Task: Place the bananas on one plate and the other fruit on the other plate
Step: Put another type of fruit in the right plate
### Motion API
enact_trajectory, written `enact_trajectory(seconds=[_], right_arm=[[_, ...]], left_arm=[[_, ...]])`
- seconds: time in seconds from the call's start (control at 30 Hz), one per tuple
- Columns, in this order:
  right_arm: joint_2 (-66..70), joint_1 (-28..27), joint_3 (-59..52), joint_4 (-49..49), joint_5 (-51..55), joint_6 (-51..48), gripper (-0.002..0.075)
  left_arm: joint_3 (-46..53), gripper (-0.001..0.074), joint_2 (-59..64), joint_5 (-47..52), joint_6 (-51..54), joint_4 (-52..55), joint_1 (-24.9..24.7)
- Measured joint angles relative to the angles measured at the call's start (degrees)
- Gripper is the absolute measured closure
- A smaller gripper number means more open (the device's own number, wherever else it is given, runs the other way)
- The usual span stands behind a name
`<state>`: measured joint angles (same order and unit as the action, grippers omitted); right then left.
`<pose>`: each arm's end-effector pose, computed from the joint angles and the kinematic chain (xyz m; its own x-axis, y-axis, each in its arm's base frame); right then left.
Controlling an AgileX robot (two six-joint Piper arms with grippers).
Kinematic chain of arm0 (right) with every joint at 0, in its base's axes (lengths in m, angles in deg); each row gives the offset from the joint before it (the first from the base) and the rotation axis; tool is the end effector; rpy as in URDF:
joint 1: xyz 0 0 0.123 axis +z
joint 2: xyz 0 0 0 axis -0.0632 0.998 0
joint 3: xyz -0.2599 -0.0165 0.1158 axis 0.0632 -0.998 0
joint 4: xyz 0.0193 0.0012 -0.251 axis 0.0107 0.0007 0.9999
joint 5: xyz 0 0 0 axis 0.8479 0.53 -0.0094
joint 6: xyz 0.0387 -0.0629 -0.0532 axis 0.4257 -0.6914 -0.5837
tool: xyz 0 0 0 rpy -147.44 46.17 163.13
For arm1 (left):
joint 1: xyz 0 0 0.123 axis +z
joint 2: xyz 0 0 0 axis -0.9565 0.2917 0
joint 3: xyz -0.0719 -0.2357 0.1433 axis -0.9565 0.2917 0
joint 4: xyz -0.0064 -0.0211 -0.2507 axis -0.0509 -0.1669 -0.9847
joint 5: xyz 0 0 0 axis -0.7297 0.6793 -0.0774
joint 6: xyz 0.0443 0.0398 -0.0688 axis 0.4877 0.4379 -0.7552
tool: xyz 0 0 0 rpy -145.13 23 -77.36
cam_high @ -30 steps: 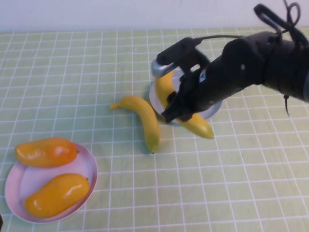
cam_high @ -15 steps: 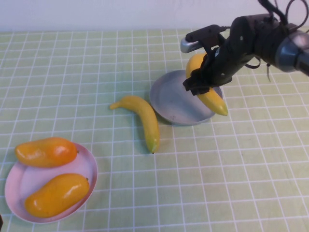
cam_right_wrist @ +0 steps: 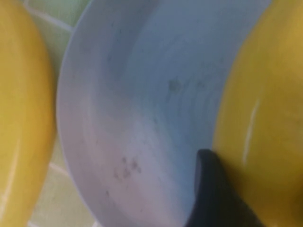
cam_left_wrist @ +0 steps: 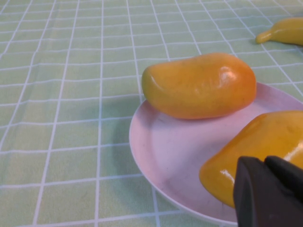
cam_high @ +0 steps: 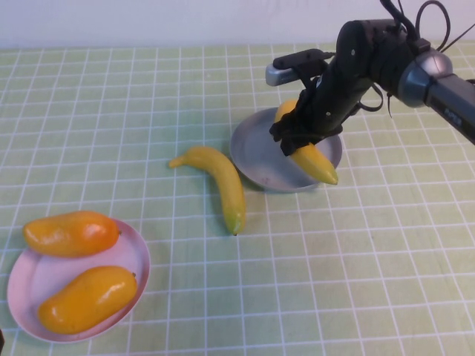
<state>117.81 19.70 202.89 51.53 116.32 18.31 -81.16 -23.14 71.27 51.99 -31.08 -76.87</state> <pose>0.4636 0.2151 0.2143 -0.8155 -0.4179 -0.4003 -0.4979 0.8592 0.1174 0.0520 -0.0062 0.1715 -0.2930 0.0362 -0.9554 0.1004 0.9949 0.0069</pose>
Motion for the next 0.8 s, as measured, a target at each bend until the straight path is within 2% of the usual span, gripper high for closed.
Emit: enact_trajectory(seconds=[0.07,0.23,0.3,0.57,0.8], right_arm=[[0.0,0.0,0.64,0.68,1.86,0.57,0.0413],[0.0,0.0,2.32,3.49,4.0,4.52,0.03],[0.0,0.0,2.93,4.33,4.27,5.58,0.0279],[-0.13,0.51,6.7,0.34,6.89,6.0,0.0268],[-1.23,8.89,7.9,-1.77,7.02,-1.93,0.0283]], left_arm=[[0.0,0.0736,0.0,0.0,0.0,0.01,0.0],[0.0,0.0737,0.0,0.0,0.0,0.01,0.0],[0.0,0.0737,0.0,0.0,0.0,0.01,0.0],[0.0,0.0737,0.0,0.0,0.0,0.11,0.0],[0.0,0.0737,0.0,0.0,0.0,0.11,0.0]])
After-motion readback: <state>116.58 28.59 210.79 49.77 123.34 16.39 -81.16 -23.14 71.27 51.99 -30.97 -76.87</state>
